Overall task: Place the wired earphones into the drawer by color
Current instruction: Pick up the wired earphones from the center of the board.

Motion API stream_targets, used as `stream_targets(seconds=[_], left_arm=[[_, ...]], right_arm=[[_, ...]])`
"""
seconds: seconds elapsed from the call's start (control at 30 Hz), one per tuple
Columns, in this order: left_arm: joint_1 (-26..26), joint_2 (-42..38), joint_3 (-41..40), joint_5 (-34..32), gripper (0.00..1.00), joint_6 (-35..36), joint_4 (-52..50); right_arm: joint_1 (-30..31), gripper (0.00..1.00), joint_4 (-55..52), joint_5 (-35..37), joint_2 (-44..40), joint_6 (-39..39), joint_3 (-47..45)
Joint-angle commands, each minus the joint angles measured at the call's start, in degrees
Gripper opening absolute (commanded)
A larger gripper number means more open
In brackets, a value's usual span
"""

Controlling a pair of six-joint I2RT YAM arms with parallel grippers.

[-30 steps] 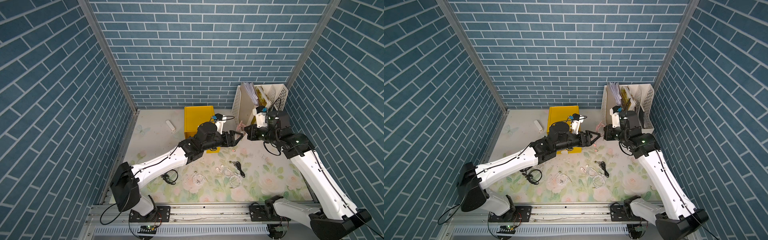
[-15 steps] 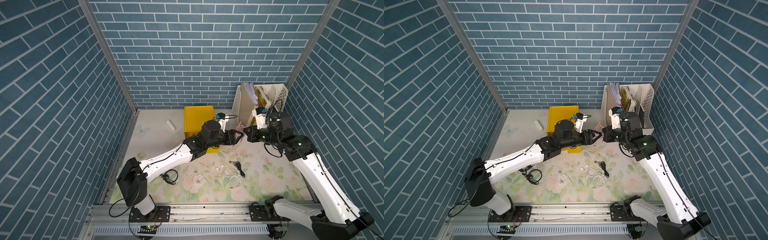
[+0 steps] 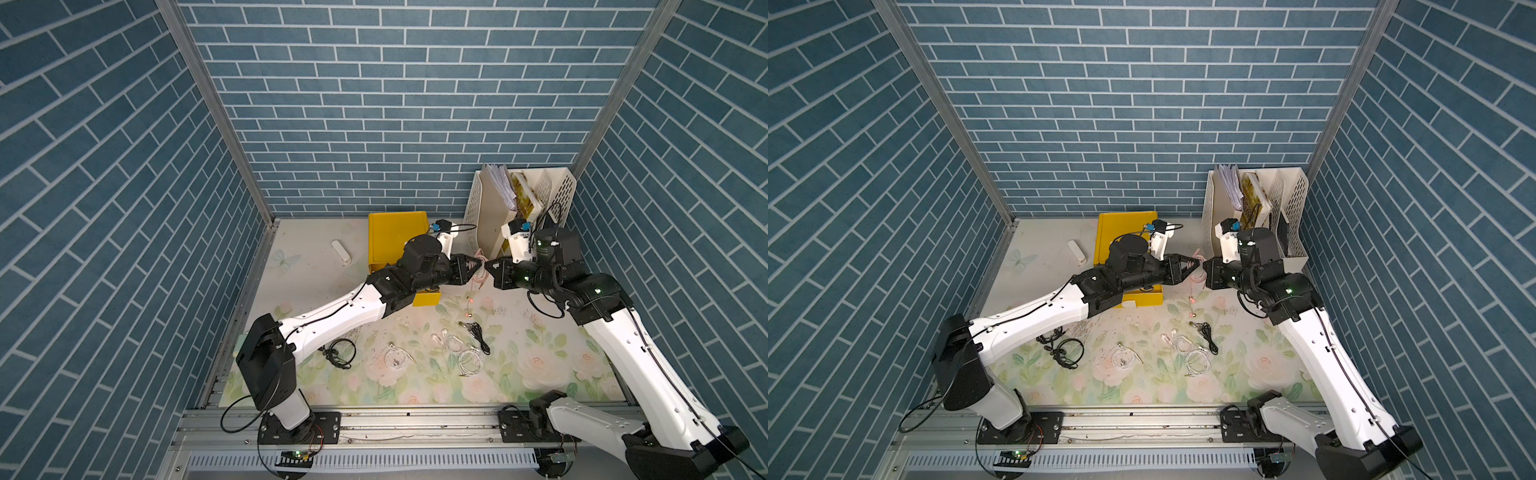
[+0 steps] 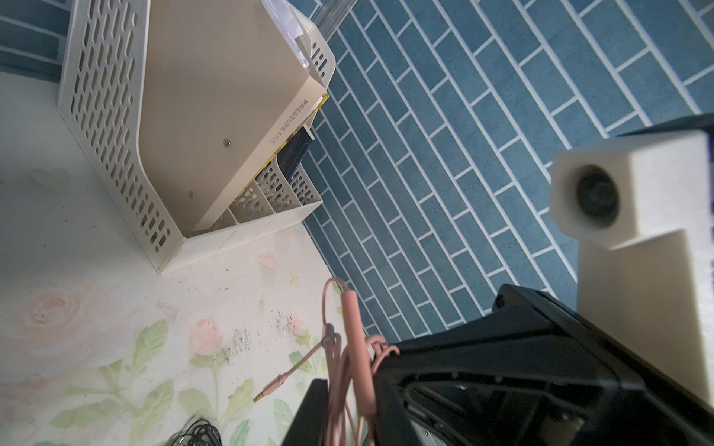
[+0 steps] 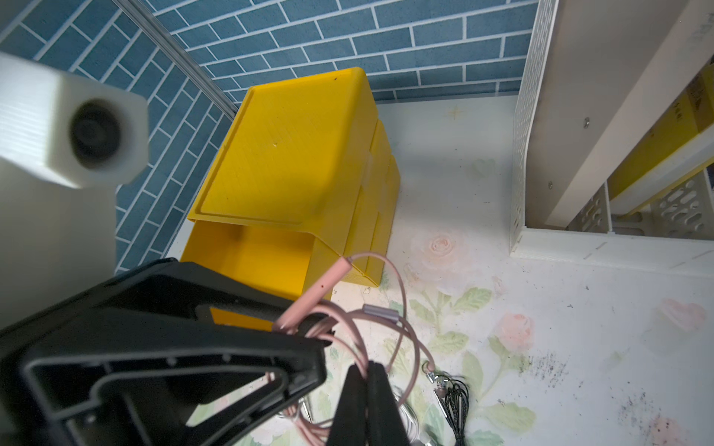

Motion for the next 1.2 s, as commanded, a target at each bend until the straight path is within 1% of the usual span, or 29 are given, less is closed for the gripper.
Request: stream_targets(seconds=[0.0,0.03,0.17,0.27,0.43,0.57,0.63,0.67,0.7,0.77,0.9,1.03,1.17], left_arm=[[0.35,0.6,1.09,0.68,0.19,0.91,-0.14],[0.35,0.53,1.09,0.7,0.16,0.9,-0.1],[0.36,0.36,1.18,1.26,0.08,0.8,0.04],[0.44,-0.28,1.11,1.32,0.06,0.83,0.06],[0.61,-1.86,0.92,0.5,0.06,1.39,-0.91],[1.04,-3.44,0.83,-0.06,0.07,2.11,-2.61],[1.35,-4.38,0.91,-0.36,0.07,2.62,-3.8],[1.55,-4.97,0.88,-0.63,0.07,2.94,-4.54],[1.74,-5.56,0.77,-0.95,0.07,3.18,-5.18],[2.43,-6.98,0.35,-1.05,0.07,3.57,-6.47],[4.5,-10.18,0.21,-1.32,0.08,4.59,-9.27],[7.46,-12.97,1.46,-0.91,0.1,5.7,-12.11],[9.67,-13.96,3.51,0.19,0.11,6.25,-14.46]], right_arm=[[0.4,0.0,1.0,-1.03,-0.95,-0.82,-0.29],[0.38,0.0,1.13,-1.15,-0.89,-0.83,-0.38],[0.35,0.0,1.6,-0.84,-0.86,-0.83,-0.79],[0.37,0.01,2.27,-1.11,-0.94,-0.78,-1.21],[0.39,0.24,3.27,-1.1,-1.31,-1.0,-1.43],[0.36,0.47,3.89,-0.6,-1.65,-1.01,-1.35],[0.4,0.57,4.06,-0.08,-1.73,-1.01,-0.96],[0.41,0.6,4.06,0.19,-1.83,-0.99,-0.62],[0.41,0.6,4.06,0.31,-1.83,-1.15,-0.34],[0.41,0.66,3.54,0.95,-1.92,-1.92,0.58],[0.38,0.72,2.2,3.34,-2.05,-2.75,2.79],[0.3,0.73,1.95,3.66,-2.01,-2.72,3.78],[0.32,0.73,2.24,3.73,-1.84,-2.59,3.53]])
